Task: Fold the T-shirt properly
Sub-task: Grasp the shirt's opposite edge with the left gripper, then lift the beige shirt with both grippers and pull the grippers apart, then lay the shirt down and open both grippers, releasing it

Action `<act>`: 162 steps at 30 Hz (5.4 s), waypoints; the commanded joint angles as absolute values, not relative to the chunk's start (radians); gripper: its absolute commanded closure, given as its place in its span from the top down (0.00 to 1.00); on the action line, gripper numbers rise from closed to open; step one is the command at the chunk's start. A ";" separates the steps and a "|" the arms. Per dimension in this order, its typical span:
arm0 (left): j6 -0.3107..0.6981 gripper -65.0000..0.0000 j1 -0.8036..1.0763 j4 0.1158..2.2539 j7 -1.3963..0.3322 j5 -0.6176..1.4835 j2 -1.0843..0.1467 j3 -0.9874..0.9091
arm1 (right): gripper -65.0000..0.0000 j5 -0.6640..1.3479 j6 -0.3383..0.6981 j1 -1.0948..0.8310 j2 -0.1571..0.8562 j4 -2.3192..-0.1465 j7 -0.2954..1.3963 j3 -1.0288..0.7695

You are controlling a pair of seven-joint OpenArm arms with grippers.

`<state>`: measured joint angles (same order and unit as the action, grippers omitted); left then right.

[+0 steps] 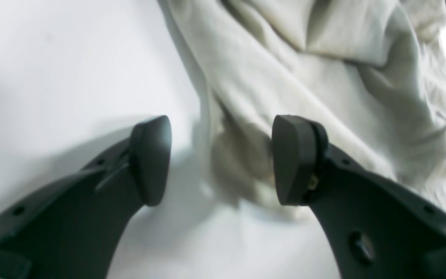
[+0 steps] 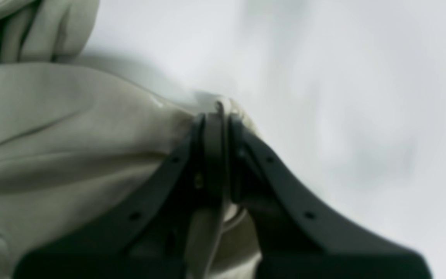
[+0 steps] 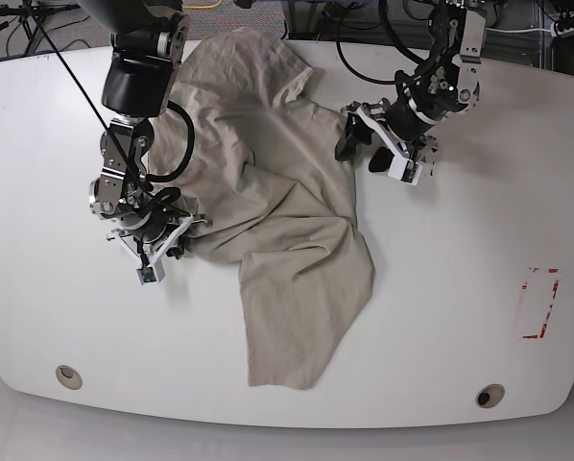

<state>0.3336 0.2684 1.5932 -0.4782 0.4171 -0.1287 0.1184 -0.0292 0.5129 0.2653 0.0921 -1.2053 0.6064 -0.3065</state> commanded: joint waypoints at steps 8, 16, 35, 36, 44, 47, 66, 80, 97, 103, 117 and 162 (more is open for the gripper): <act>0.329 0.39 0.252 1.537 -0.509 0.412 -0.128 0.205 | 0.00 -0.022 0.512 0.291 0.099 -1.228 0.587 -0.308; 0.286 0.06 0.248 1.531 -0.509 0.412 -0.128 0.232 | 0.00 -0.022 0.512 0.291 0.099 -1.259 0.587 -0.308; 0.217 0.01 0.321 1.870 -0.503 0.367 -0.285 0.231 | 0.00 -0.022 0.510 0.298 0.099 -1.417 0.591 -0.308; 0.217 0.01 0.323 1.879 -0.501 0.364 -0.286 0.229 | 0.00 -0.024 0.510 0.298 0.101 -1.426 0.591 -0.308; 0.219 0.01 0.340 1.956 -0.501 0.415 -0.366 0.116 | 0.00 -0.030 0.510 0.343 0.101 -1.469 0.591 -0.308; 0.219 0.01 0.338 1.969 -0.501 0.458 -0.378 0.056 | 0.00 -0.030 0.510 0.367 0.105 -1.471 0.591 -0.308; 0.217 0.01 0.094 1.966 -0.506 0.727 -0.550 -0.139 | 0.00 -0.030 0.510 0.602 0.122 -1.474 0.591 -0.305; 0.216 0.01 -0.326 1.914 -0.506 0.829 -0.710 -0.139 | 0.00 -0.028 0.513 0.823 0.114 -1.469 0.591 -0.300; 0.216 0.01 -0.835 1.682 -0.507 0.981 -0.817 -0.064 | 0.00 -0.030 0.510 1.050 0.140 -1.477 0.661 -0.162; 0.217 0.01 -0.791 1.684 -0.507 1.012 -0.817 -0.048 | 0.00 -0.031 0.513 1.029 0.145 -1.514 0.702 -0.163; 0.219 0.01 -0.315 1.842 -0.507 1.046 -0.757 -0.116 | 0.00 -0.024 0.519 0.631 0.200 -1.661 0.717 -0.262; 0.220 0.02 0.826 1.991 -0.504 0.915 -0.595 -0.260 | 0.00 -0.022 0.521 -0.180 0.056 -1.804 0.716 -0.472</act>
